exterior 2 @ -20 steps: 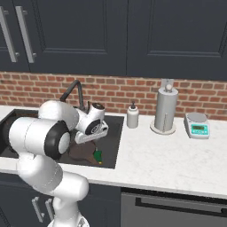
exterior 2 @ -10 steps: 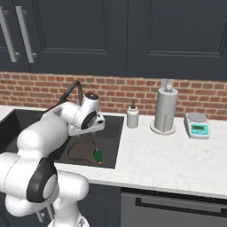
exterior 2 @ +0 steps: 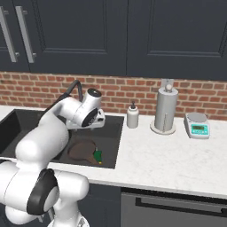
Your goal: Pick the pan and sponge and place them into the sink. Then turn on the water.
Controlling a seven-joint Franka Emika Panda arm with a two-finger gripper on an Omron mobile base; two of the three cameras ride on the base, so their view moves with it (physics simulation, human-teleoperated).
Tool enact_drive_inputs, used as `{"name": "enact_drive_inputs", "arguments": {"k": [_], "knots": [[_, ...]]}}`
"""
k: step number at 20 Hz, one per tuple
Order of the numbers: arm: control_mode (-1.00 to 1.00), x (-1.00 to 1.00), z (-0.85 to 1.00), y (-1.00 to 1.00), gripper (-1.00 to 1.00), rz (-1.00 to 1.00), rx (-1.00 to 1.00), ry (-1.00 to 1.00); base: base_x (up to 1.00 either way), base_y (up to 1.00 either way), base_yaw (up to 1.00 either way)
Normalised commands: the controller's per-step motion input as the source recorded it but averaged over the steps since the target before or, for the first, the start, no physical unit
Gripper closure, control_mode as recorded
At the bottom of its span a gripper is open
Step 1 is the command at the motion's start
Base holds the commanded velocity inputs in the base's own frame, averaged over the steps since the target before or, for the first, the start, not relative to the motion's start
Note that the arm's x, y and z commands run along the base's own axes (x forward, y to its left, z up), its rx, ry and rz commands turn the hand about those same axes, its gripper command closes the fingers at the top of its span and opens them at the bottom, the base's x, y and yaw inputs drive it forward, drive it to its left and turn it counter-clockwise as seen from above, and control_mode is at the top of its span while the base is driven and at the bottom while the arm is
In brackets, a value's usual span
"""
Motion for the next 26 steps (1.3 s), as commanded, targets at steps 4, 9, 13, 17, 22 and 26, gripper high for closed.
{"name": "enact_drive_inputs", "arguments": {"k": [4, 9, 13, 17, 22, 26], "knots": [[-1.00, 0.07, 0.00, 0.00, -1.00, -0.05, 0.05, 0.00, 0.00, 0.00, 0.00], [-1.00, 0.30, 0.00, 0.11, -1.00, -0.19, 0.19, -0.08, 0.00, 0.00, 0.00], [-1.00, 0.38, 0.00, 0.09, -1.00, -0.22, 0.29, -0.12, 0.00, 0.00, 0.00], [-1.00, 0.35, 0.00, 0.09, -1.00, -0.26, 0.30, -0.12, 0.00, 0.00, 0.00], [-1.00, 0.34, 0.00, 0.13, -1.00, -0.27, 0.23, -0.08, 0.00, 0.00, 0.00], [-1.00, 0.17, 0.00, 0.01, -1.00, -0.11, 0.06, 0.00, 0.00, 0.00, 0.00]]}}
